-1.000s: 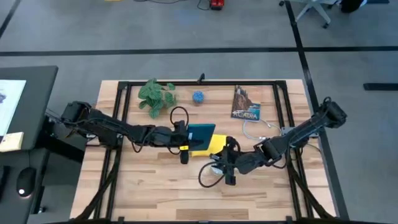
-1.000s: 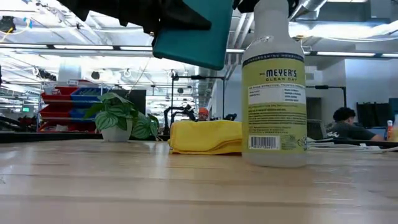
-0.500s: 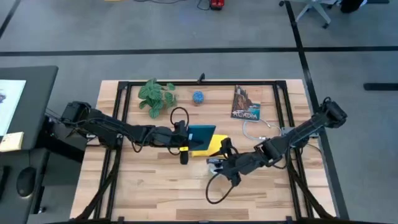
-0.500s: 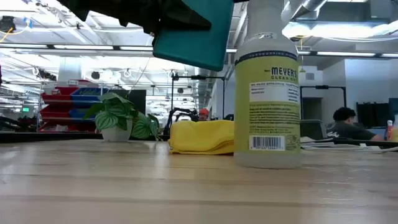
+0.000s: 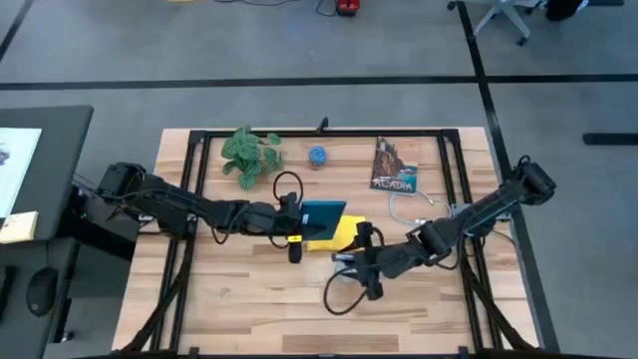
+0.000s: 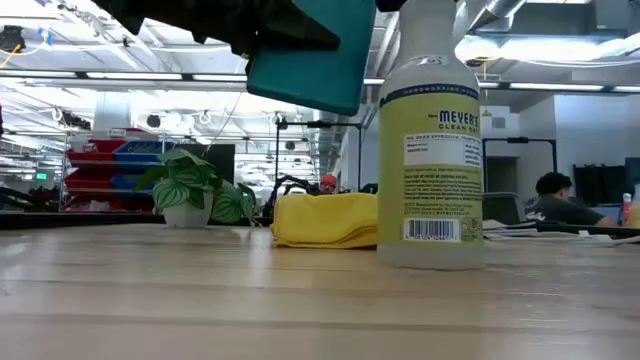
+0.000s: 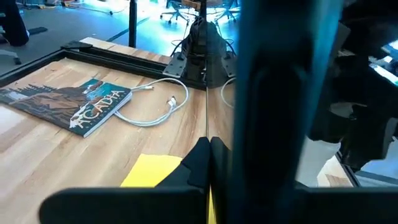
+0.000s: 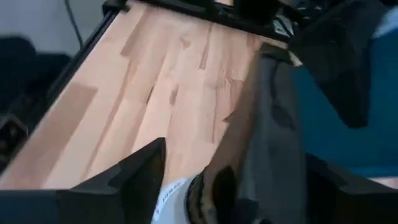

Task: Apply microfiber cloth
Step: Spray the back of the blue tablet using the white spray bottle

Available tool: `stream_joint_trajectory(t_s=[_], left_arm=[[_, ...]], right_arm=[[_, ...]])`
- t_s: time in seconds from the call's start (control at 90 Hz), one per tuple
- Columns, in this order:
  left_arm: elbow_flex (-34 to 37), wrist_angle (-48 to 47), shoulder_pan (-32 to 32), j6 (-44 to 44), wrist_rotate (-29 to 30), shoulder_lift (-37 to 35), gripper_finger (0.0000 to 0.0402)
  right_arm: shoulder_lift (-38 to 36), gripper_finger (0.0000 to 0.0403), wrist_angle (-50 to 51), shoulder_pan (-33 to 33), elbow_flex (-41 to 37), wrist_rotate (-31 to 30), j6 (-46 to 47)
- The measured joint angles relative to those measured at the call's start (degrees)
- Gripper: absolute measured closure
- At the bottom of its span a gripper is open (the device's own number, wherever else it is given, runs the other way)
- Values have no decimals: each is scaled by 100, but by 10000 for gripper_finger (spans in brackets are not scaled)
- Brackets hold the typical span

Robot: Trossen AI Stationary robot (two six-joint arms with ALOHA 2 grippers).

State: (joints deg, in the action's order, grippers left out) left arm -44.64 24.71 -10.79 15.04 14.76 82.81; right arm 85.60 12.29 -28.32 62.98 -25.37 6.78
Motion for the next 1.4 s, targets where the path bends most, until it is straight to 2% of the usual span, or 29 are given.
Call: stream_joint_trajectory(t_s=[0.122,0.156,0.278,0.333,0.456,0.544,0.667,0.878,1.144,1.4], left_arm=[[0,0,0,-92,-2,0,390],[0,0,0,-111,-8,0,390],[0,-2,0,-182,-131,0,390],[0,-2,-2,-200,-144,0,390],[0,-1,-2,-226,-136,0,390],[0,-2,0,-249,-131,0,390],[0,-4,0,-307,-131,0,390],[0,-7,2,-316,-84,2,390],[0,-2,4,-294,-57,2,390],[0,-69,3,-281,-57,2,390]], right_arm=[[0,282,463,-149,240,-317,797],[0,294,624,-179,310,-355,1076],[2,294,1038,-257,533,-651,2354],[2,294,1249,-310,637,-1004,2976],[0,294,1930,-419,849,-2085,5018],[0,294,2322,-495,905,-2455,5770],[123,294,2288,-537,907,-2592,5907],[715,294,2378,-543,1108,-2421,6110],[1781,294,4222,-640,2859,-2544,6079],[2832,294,5757,-686,4288,-2655,6797]])
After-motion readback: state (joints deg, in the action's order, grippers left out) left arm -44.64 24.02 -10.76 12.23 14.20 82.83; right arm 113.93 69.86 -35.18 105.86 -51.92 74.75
